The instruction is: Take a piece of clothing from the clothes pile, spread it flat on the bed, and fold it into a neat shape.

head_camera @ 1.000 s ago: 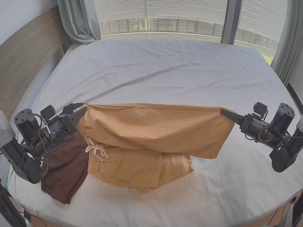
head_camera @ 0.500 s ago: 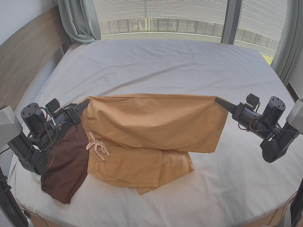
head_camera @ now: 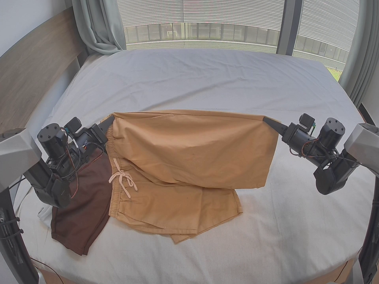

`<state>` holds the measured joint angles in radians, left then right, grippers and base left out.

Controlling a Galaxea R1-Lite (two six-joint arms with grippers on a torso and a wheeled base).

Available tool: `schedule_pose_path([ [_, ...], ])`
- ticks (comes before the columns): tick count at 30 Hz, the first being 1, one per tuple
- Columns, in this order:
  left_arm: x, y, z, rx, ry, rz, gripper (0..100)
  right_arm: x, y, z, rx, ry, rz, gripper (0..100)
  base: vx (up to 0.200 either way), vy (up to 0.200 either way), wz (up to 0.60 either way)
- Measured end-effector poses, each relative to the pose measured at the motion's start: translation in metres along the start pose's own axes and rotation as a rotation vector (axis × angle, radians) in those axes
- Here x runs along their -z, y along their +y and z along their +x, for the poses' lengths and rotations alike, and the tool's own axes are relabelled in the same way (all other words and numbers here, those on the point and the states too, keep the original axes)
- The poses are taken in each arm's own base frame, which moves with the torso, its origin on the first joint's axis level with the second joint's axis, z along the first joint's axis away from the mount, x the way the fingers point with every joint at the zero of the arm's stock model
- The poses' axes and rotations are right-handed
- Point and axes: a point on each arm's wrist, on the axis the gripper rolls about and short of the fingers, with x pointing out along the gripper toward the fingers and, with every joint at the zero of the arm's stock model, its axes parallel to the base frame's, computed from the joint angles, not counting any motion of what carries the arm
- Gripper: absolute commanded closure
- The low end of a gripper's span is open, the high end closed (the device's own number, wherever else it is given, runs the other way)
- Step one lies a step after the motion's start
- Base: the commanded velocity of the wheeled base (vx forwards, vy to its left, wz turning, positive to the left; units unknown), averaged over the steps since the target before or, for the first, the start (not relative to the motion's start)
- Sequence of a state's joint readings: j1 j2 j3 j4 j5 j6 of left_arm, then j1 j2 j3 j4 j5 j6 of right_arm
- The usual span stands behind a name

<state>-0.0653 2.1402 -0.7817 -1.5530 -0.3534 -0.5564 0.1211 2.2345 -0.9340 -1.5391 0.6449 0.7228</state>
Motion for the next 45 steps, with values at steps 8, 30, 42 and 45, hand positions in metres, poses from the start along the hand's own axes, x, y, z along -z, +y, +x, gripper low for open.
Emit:
schedule_pose_path([
  [8,0.005,0.01,0.016,0.009,-0.02,-0.065,100,-0.001,-0.019,0.012,0.011,-0.009,0.021,100,0.0,0.0,0.0],
  [30,0.022,0.038,0.047,0.016,-0.052,-0.08,100,0.011,-0.063,0.031,0.064,-0.005,0.044,100,0.0,0.0,0.0],
  [42,0.023,0.041,0.051,0.021,-0.062,-0.081,0,0.008,-0.064,0.039,0.058,-0.004,0.043,100,0.0,0.0,0.0],
  [45,0.023,0.041,0.051,0.021,-0.064,-0.081,0,0.007,-0.064,0.041,0.057,-0.004,0.043,0,0.0,0.0,0.0],
])
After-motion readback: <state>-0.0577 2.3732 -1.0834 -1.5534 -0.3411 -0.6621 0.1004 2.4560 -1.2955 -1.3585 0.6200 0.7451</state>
